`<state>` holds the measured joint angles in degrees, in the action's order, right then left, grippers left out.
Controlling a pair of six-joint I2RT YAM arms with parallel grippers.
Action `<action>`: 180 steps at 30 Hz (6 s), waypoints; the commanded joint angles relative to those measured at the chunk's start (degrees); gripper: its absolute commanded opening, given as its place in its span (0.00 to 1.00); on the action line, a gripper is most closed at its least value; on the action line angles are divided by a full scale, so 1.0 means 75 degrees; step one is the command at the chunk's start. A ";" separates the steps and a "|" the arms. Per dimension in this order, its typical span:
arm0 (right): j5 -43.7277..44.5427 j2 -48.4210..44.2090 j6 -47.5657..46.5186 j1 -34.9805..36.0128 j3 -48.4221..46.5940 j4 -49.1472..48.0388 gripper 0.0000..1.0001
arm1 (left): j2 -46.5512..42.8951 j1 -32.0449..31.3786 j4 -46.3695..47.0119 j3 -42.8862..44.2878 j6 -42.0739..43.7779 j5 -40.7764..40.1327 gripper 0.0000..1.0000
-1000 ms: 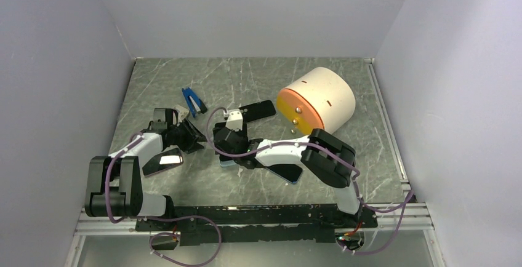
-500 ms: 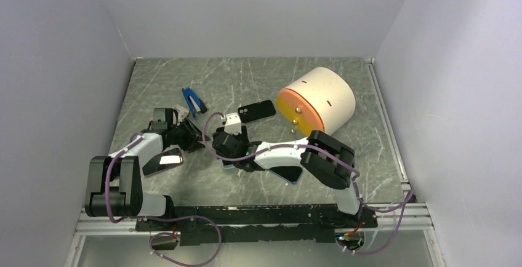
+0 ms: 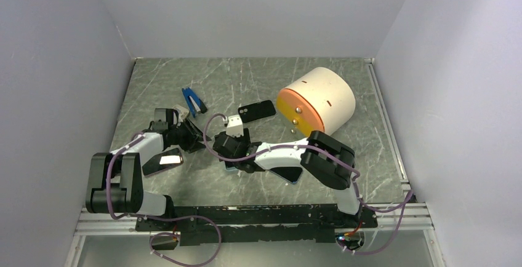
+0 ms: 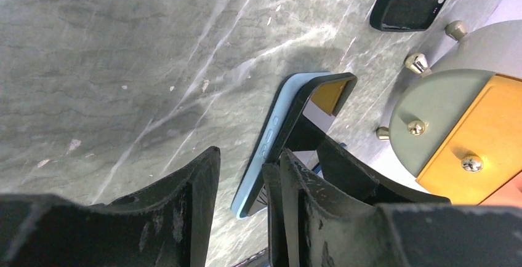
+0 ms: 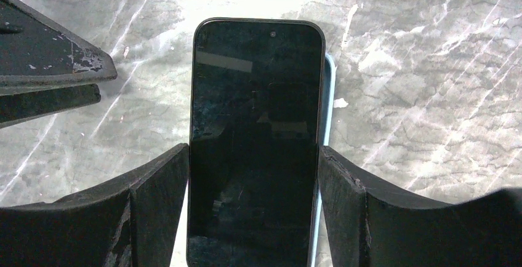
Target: Put the phone into the phone case
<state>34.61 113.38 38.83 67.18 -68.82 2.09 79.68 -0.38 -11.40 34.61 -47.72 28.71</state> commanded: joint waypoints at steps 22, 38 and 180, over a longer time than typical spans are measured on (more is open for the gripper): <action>-0.1871 -0.1427 0.0278 -0.0598 0.1310 -0.0476 0.84 | 0.1208 -0.0866 0.0548 0.0868 0.0143 -0.0152 0.43; -0.2229 -0.1339 0.0219 -0.0730 0.1542 -0.0817 0.65 | 0.1797 -0.1399 0.0301 0.1595 0.0523 -0.0948 0.32; -0.5328 -0.1879 -0.0204 -0.1775 0.2808 -0.2568 0.85 | 0.0756 -0.2234 -0.0150 0.0357 0.0505 -0.0500 0.19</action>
<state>-3.90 98.61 36.01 54.06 -45.74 -15.68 84.60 -16.75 -13.91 38.09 -43.40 24.29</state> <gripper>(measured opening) 0.847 0.205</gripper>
